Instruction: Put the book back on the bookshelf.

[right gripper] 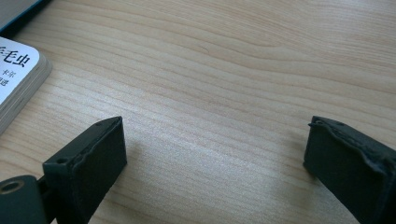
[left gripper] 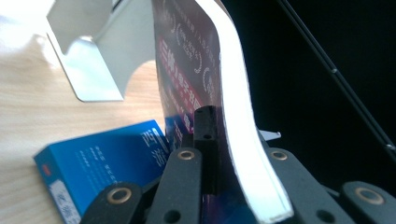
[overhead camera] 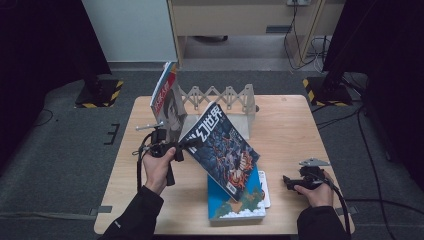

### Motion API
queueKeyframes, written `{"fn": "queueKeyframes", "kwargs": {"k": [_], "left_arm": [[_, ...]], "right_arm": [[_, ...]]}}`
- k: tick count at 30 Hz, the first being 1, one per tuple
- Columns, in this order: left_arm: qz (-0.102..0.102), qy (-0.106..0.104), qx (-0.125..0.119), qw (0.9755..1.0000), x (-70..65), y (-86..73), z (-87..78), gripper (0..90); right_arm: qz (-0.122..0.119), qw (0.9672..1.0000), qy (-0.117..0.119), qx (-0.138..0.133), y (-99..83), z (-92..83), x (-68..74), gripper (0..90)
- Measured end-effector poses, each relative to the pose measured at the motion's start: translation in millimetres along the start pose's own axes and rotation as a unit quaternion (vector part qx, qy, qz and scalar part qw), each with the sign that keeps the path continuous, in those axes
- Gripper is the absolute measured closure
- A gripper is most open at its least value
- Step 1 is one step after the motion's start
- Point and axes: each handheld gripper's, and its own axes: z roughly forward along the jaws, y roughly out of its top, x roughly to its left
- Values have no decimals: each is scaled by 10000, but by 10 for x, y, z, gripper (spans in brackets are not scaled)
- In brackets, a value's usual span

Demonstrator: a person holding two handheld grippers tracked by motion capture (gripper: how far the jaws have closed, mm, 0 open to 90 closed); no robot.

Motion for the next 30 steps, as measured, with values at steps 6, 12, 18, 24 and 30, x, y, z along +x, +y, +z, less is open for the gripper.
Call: {"fn": "queueKeyframes", "kwargs": {"k": [6, 12, 18, 24, 30], "left_arm": [[148, 93, -179, 9997, -64, 95, -74, 821], [499, 401, -350, 9973, -177, 238, -180, 821], [527, 443, -522, 9963, -201, 333, -288, 821], [681, 576, -727, 9934, -253, 447, -430, 820], [802, 702, -919, 9901, -290, 530, -571, 821]], "right_arm": [[8, 9999, -12, -152, -28, 22, -5, 21], [19, 9998, -22, -205, -36, 36, -3, 6], [19, 9998, -21, -206, -36, 36, -3, 6], [22, 9998, -19, -207, -36, 36, -3, 6], [21, 9998, -20, -207, -36, 36, -3, 6]]}}
